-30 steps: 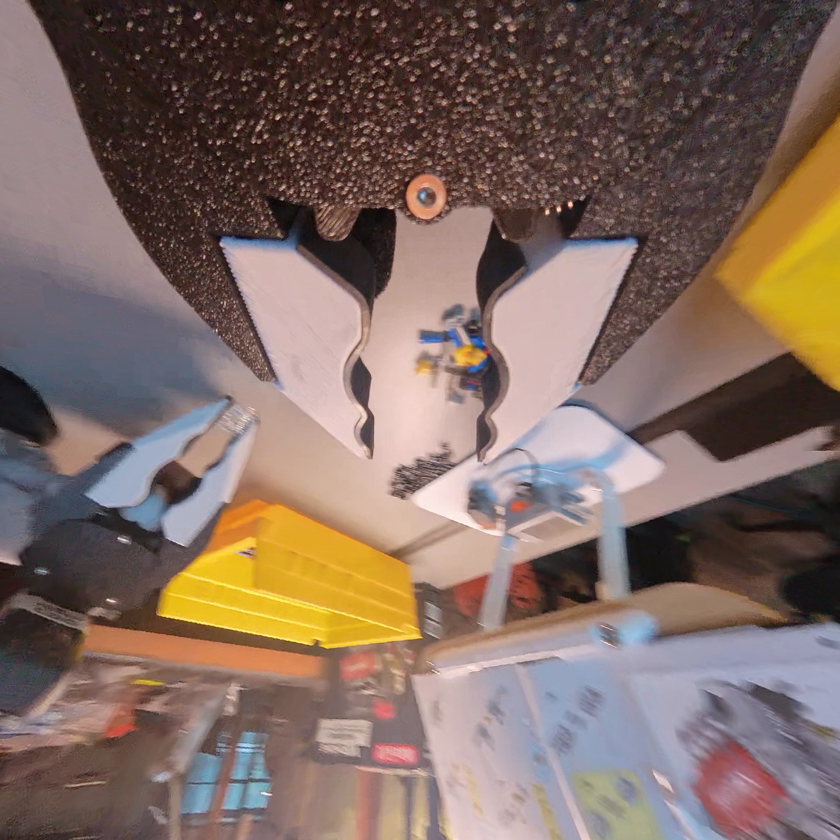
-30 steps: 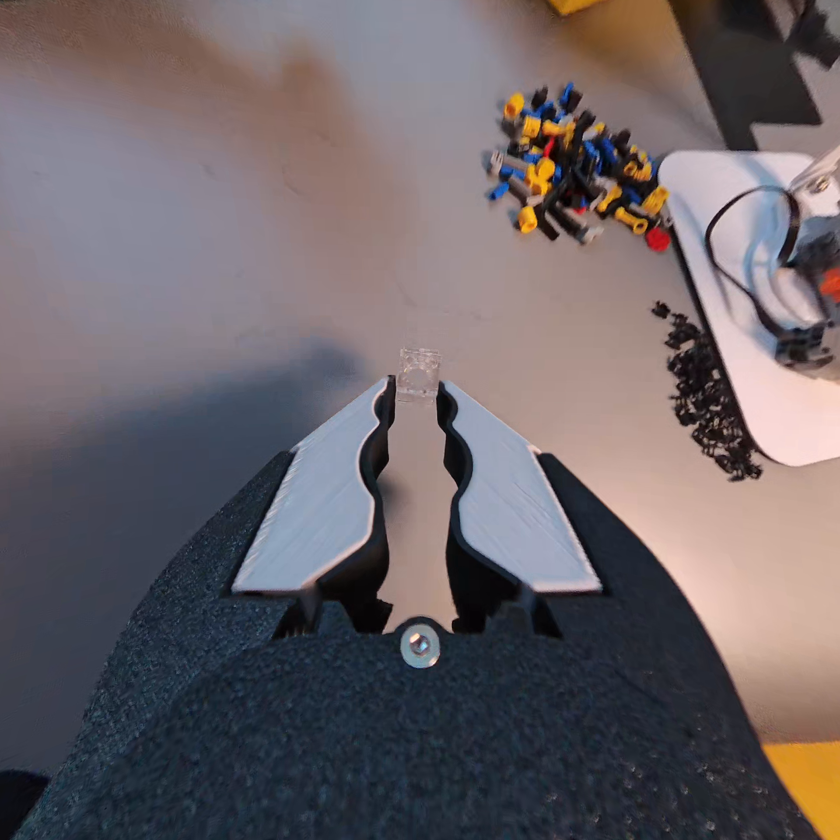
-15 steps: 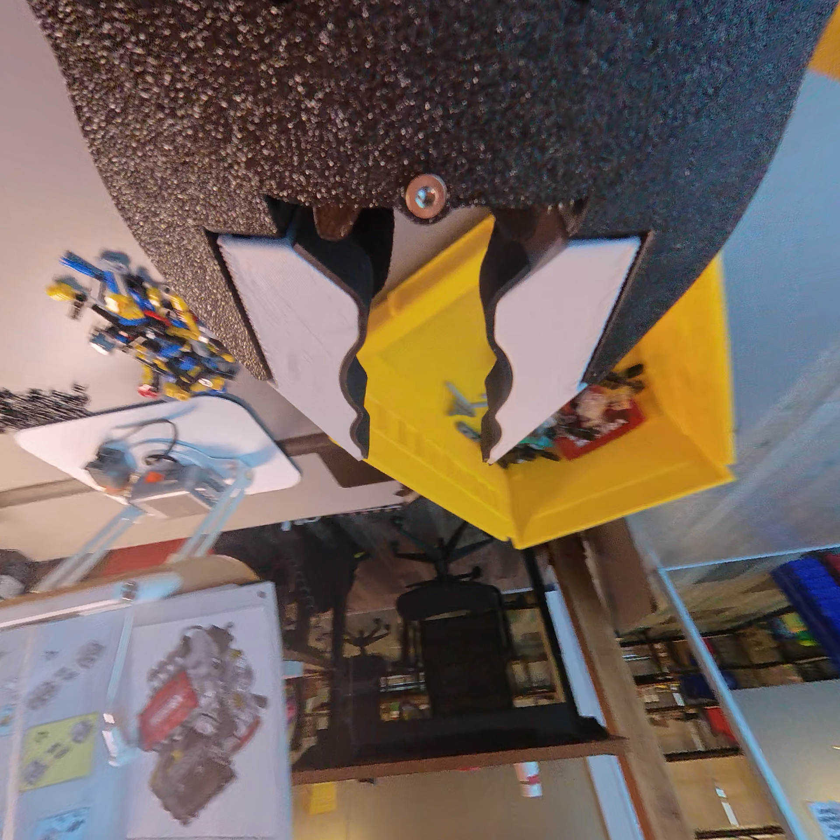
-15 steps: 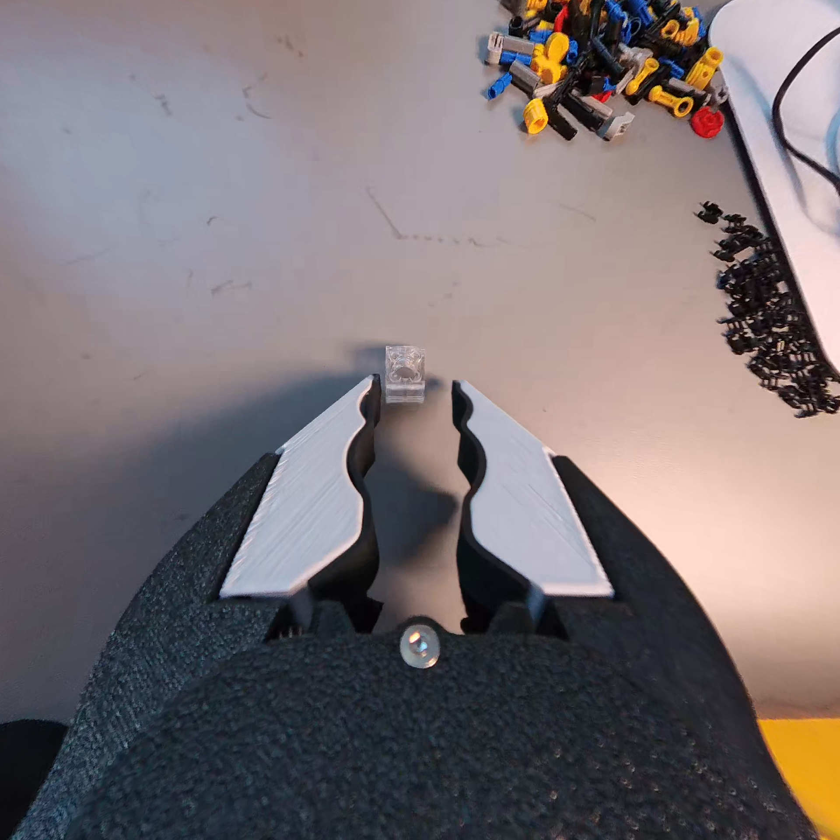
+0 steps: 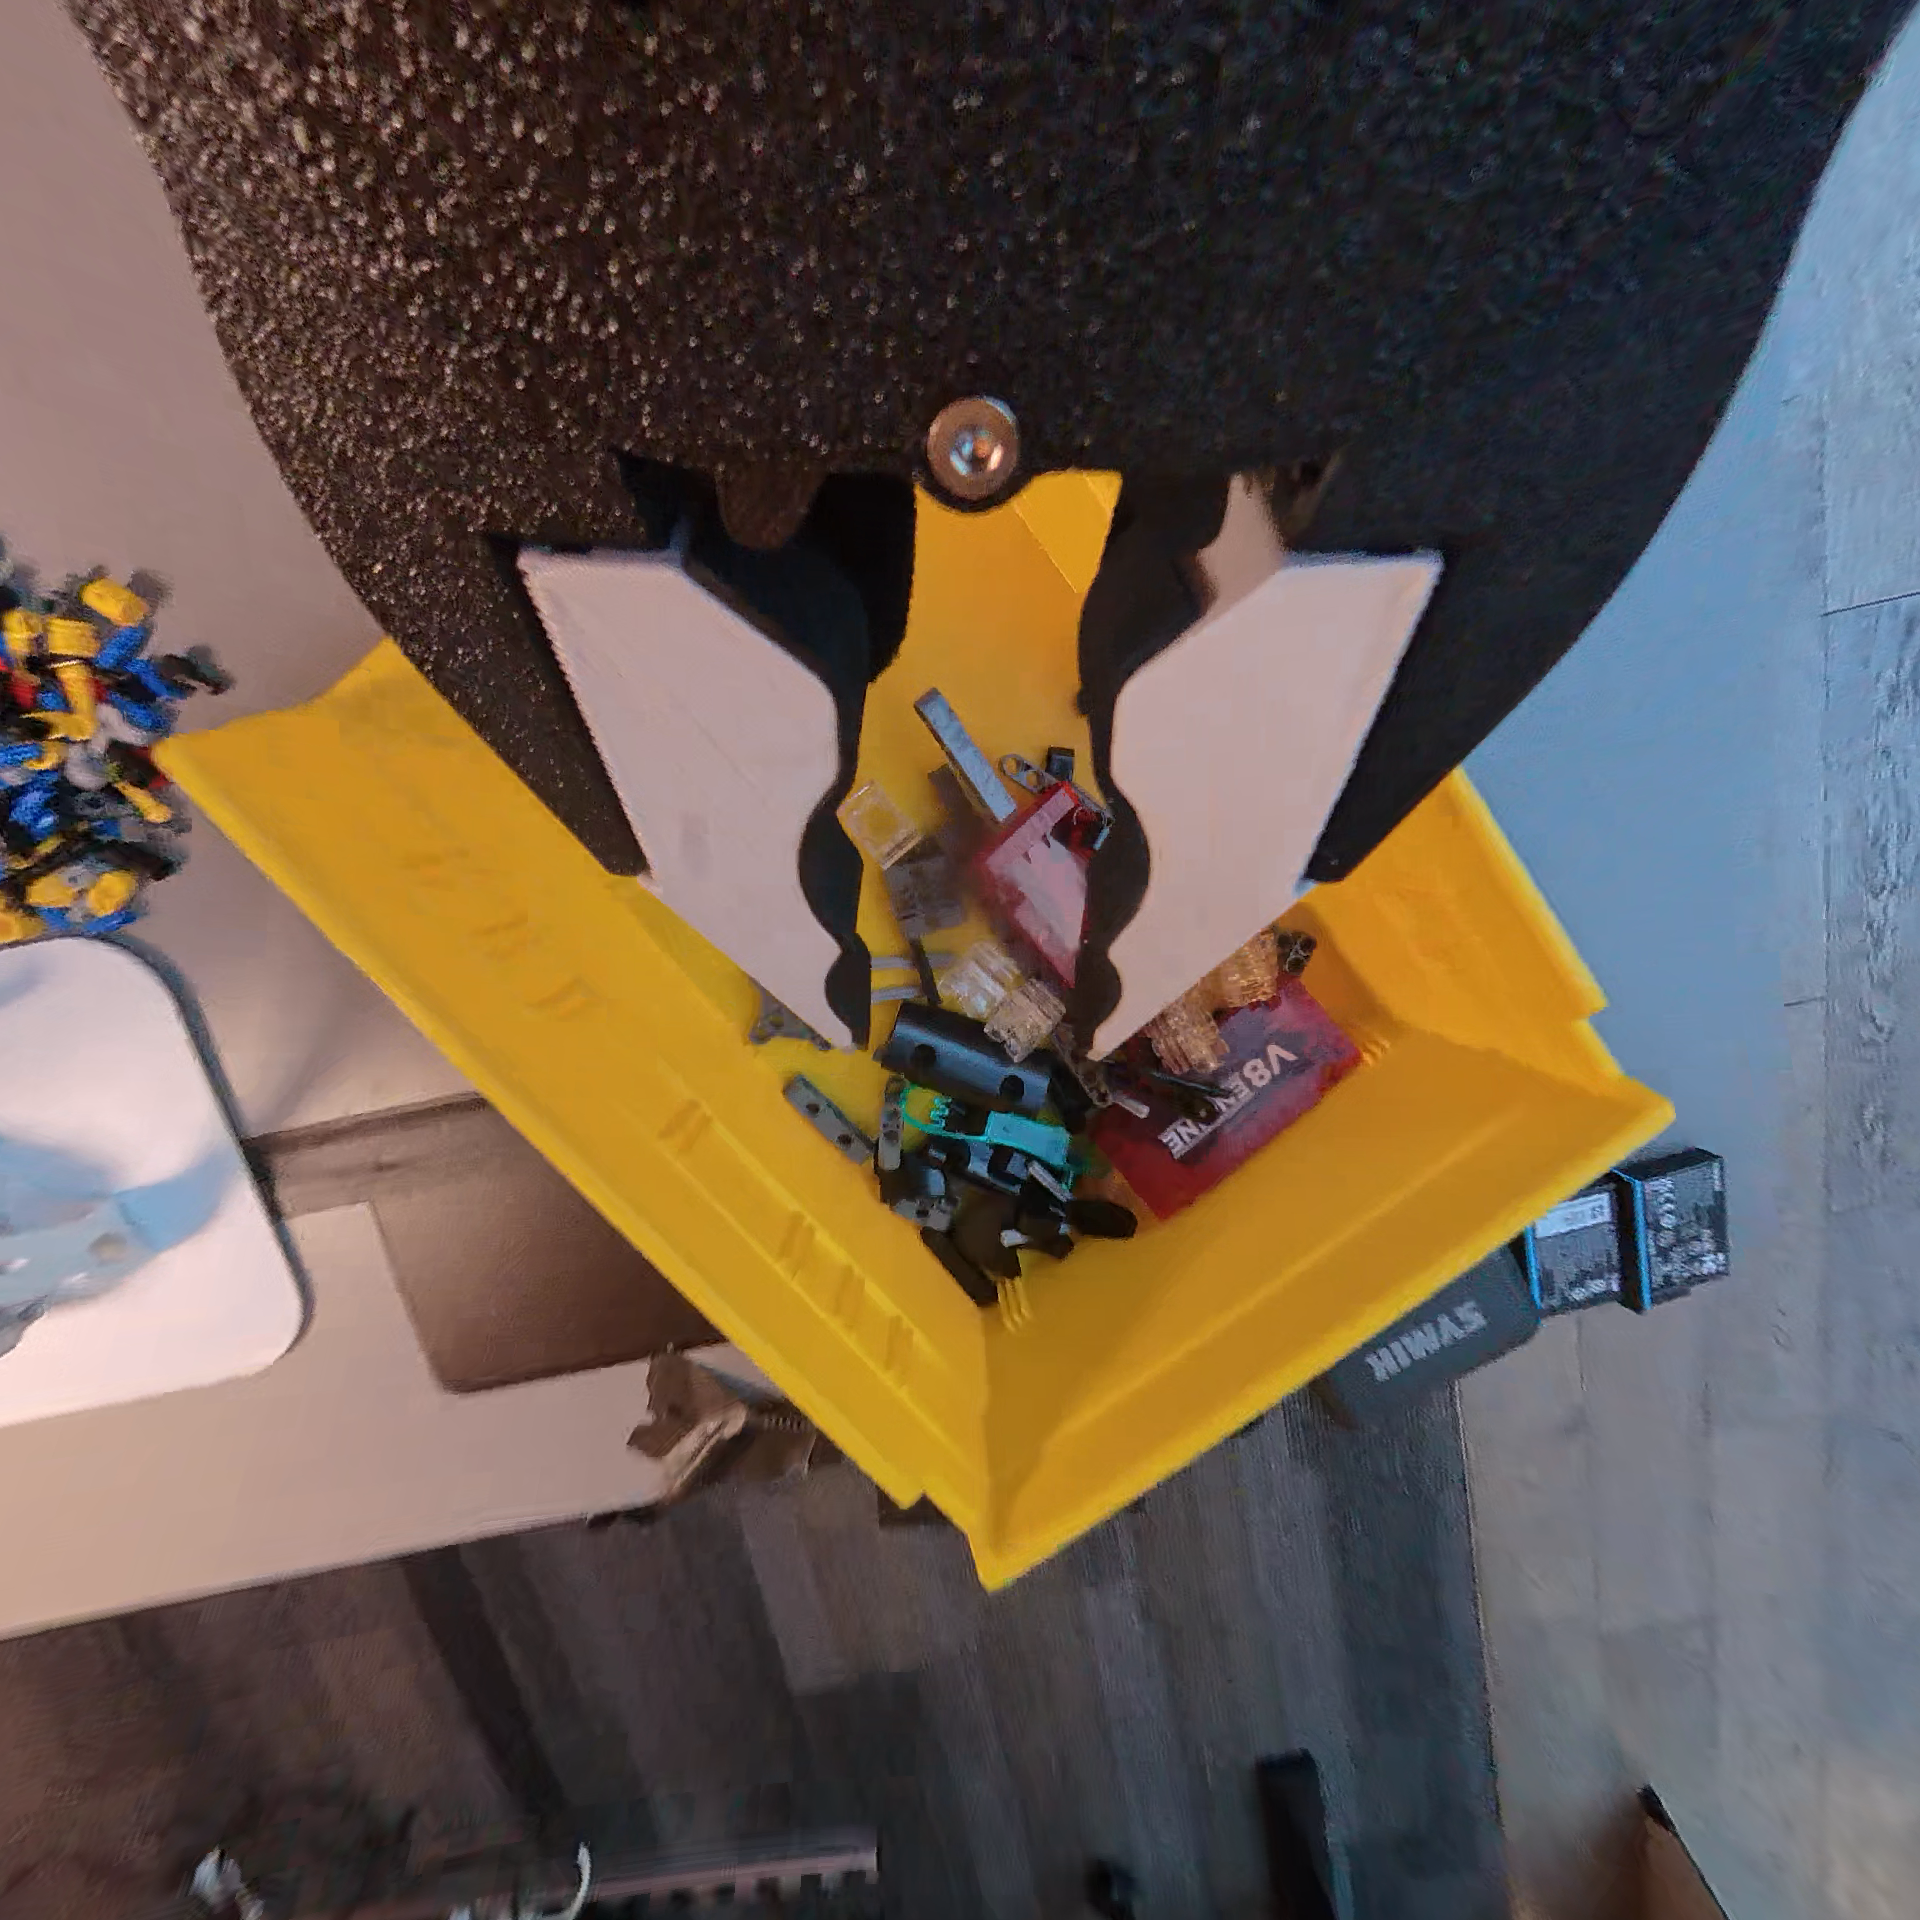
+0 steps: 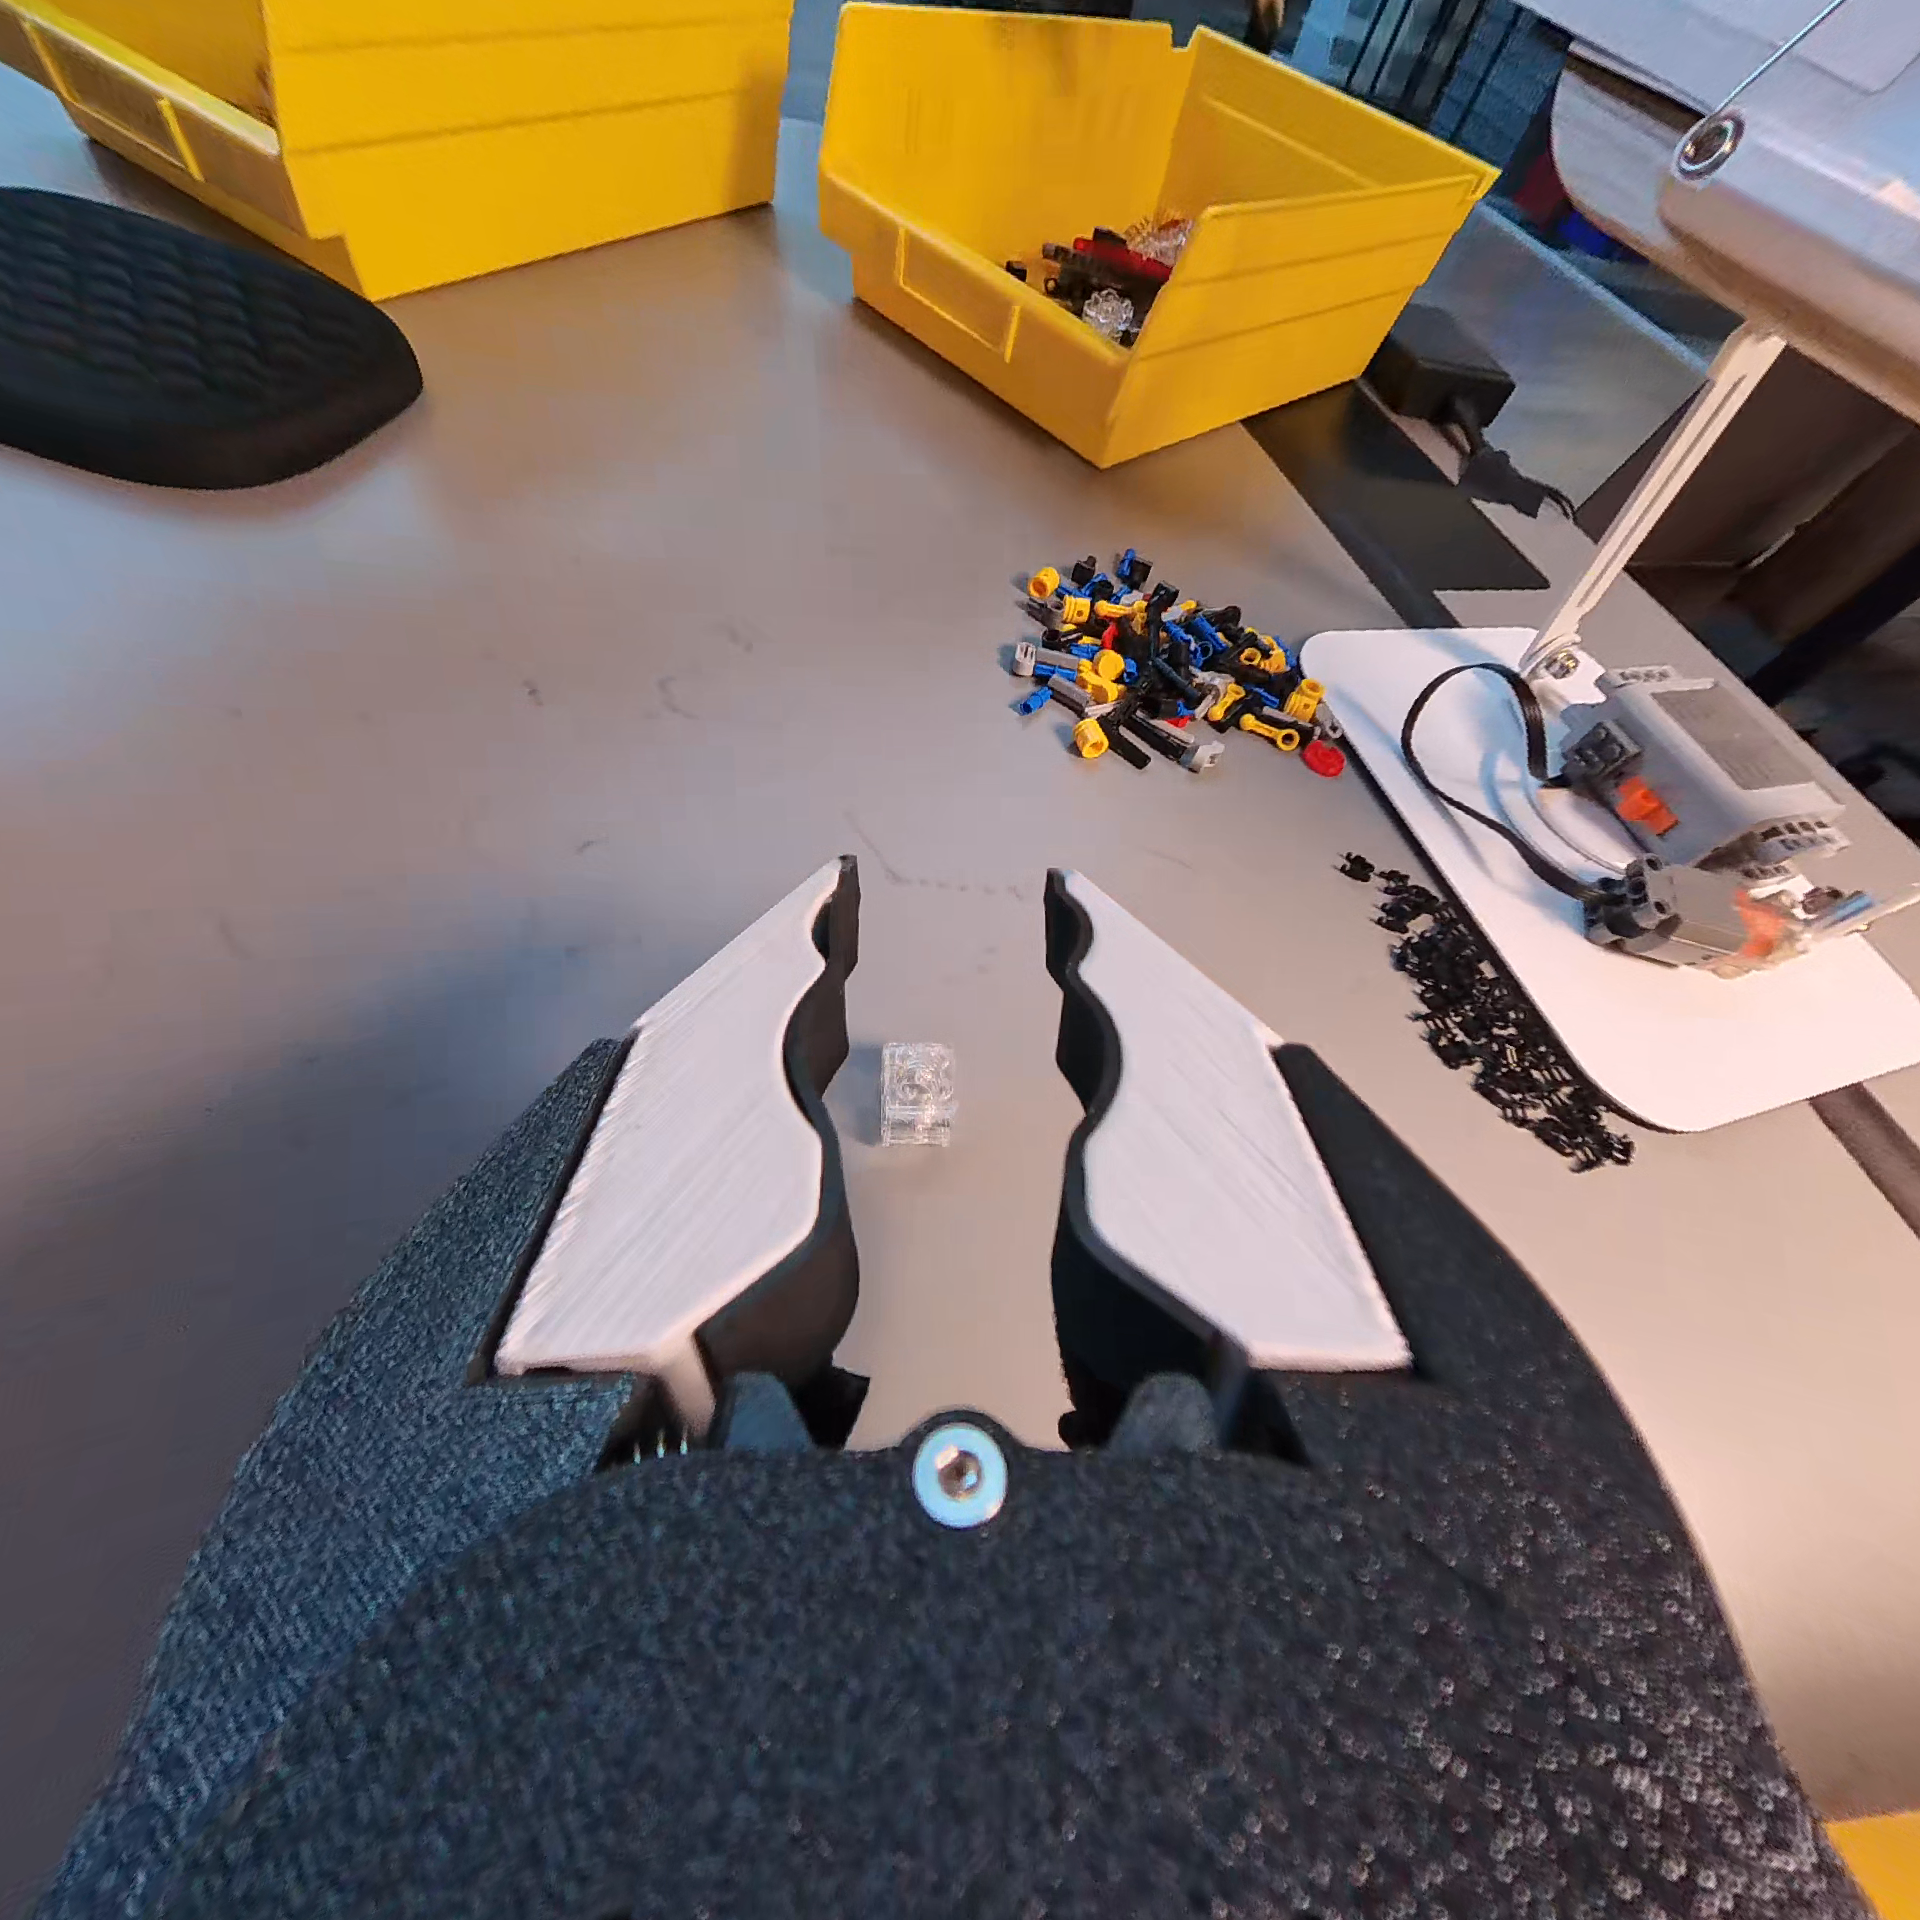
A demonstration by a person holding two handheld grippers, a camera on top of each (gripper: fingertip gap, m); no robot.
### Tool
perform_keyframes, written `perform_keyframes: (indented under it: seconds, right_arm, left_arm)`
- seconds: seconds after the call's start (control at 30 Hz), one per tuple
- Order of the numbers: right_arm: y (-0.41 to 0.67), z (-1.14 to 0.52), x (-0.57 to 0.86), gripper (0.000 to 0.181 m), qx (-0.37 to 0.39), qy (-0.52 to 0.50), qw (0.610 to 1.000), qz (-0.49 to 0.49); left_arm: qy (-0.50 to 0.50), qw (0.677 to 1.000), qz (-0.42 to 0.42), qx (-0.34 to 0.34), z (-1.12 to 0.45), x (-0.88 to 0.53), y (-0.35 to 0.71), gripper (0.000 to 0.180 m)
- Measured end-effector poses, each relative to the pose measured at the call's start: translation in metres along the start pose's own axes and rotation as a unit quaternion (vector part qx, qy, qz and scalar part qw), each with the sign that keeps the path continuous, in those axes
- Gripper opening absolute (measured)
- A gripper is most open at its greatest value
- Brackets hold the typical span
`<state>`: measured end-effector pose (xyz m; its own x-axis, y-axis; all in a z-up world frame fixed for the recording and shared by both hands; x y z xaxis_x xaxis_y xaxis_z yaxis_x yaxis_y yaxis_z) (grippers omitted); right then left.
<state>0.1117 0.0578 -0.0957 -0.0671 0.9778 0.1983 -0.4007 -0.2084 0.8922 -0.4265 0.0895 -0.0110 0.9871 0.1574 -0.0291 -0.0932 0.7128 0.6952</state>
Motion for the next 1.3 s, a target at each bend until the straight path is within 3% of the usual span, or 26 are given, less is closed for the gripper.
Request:
perform_keyframes:
  seconds: [0.13, 0.57, 0.7, 0.93, 1.3]
  right_arm:
    - [-0.001, 0.003, 0.002, 0.034, 0.005, -0.004, 1.0, 0.0]
    - [-0.013, -0.002, 0.007, 0.033, -0.008, 0.005, 1.0, -0.02]
    - [-0.014, -0.003, 0.007, 0.032, -0.011, 0.003, 1.0, -0.021]
    - [-0.015, -0.004, 0.006, 0.032, -0.017, -0.002, 1.0, -0.02]
    - [-0.011, -0.003, 0.006, 0.031, -0.011, -0.007, 1.0, -0.015]
  left_arm:
    - [0.014, 0.996, -0.02, -0.08, -0.045, -0.005, -0.009, 0.035]
    - [0.002, 0.981, -0.029, -0.19, -0.1, -0.016, -0.03, 0.035]
    - [-0.009, 0.982, -0.027, -0.186, -0.102, -0.015, -0.035, 0.022]
    - [-0.013, 0.979, -0.061, -0.194, -0.097, -0.009, -0.033, 0.016]
    - [-0.008, 0.994, -0.078, -0.08, -0.041, 0.0, 0.001, 0.014]
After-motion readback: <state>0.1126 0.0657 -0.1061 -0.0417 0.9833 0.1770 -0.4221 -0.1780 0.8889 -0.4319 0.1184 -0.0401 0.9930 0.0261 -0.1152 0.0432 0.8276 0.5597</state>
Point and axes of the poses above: each gripper's, where its closed fingertips meet, z back along the fingers, y out of its top, x = y × z across the jaws, the point moved 9 cm from there along z, back along the fingers, and after that the axes turned 1 degree about -y, right-handed, at the moved point
